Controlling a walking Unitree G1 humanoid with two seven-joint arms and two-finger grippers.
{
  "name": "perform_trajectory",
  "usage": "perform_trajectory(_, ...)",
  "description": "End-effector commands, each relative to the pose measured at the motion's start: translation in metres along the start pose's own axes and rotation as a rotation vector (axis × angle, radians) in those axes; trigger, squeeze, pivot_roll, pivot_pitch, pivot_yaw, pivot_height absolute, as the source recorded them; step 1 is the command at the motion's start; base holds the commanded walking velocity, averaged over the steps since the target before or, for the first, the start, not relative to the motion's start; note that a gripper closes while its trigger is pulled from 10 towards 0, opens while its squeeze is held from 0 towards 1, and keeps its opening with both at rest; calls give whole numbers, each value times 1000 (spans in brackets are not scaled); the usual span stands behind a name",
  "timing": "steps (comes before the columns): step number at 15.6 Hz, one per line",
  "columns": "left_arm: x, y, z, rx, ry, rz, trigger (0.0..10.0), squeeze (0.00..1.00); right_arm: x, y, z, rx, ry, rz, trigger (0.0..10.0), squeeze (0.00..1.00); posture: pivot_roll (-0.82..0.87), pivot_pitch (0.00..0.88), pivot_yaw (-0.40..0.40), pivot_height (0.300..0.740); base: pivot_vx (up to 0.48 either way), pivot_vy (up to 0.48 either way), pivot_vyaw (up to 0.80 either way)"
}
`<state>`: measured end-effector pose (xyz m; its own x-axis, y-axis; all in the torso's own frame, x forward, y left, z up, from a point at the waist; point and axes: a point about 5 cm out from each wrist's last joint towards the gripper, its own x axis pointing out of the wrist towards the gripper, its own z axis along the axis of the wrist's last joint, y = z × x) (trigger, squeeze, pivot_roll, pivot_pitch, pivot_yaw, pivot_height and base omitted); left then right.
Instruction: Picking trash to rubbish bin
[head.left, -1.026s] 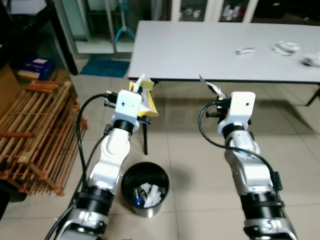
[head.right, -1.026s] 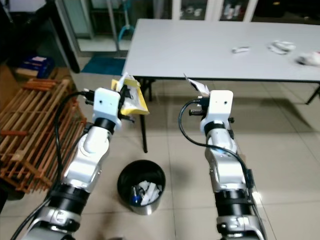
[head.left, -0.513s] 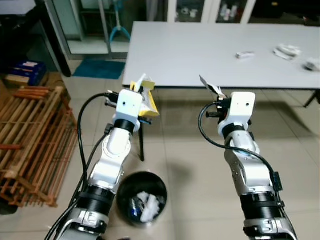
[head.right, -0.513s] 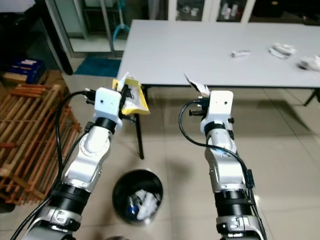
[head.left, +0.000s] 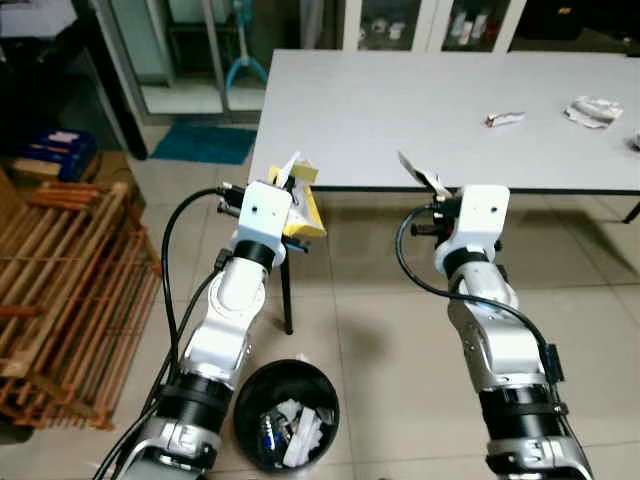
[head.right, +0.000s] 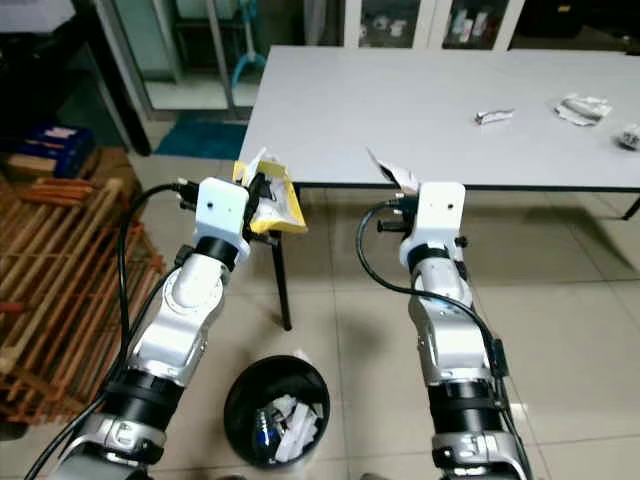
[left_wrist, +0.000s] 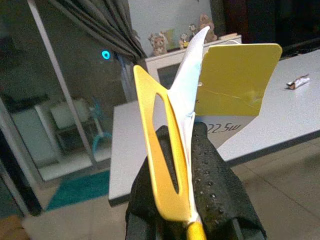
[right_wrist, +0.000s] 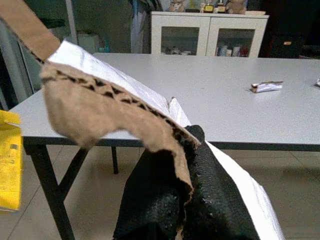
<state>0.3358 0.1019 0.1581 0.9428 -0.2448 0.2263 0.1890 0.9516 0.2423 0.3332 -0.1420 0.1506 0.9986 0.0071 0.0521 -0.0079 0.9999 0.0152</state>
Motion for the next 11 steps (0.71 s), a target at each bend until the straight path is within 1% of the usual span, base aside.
perform_trajectory(1,-4,1,-10,-16,45,-13,10000,0,0,7,3,8,-7,21,10000,0,-20,43,-5,740,0,0,0)
perform_trajectory(2,-9,-8,-38,-117,161,-29,10000,0,1,8,3,9,-6,22,10000,0,-24,38,-5,740,0,0,0)
perform_trajectory(3,-16,-13,-63,-151,281,-38,10000,0,1,7,3,8,-8,22,10000,0,-30,37,-5,740,0,0,0)
perform_trajectory(4,-25,-19,-83,-142,380,-69,10000,0,2,6,5,7,-11,20,10000,0,-32,36,-7,740,0,0,0)
perform_trajectory(5,-33,-24,-96,-154,445,-99,10000,0,2,5,5,6,-12,17,10000,0,-33,34,-8,740,0,0,0)
perform_trajectory(7,-44,-32,-110,-165,530,-144,10000,0,2,4,6,4,-13,16,10000,0,-40,33,-10,740,0,0,0)
perform_trajectory(8,-57,-39,-124,-151,625,-180,10000,0,3,4,7,2,-16,16,10000,0,-46,33,-14,740,0,0,0)
perform_trajectory(10,-64,-41,-131,-137,666,-181,10000,0,3,4,7,1,-17,16,10000,0,-49,32,-17,740,0,0,0)
perform_trajectory(11,-66,-42,-133,-109,678,-184,10000,0,3,3,8,0,-17,16,10000,0,-50,35,-19,740,0,0,0)
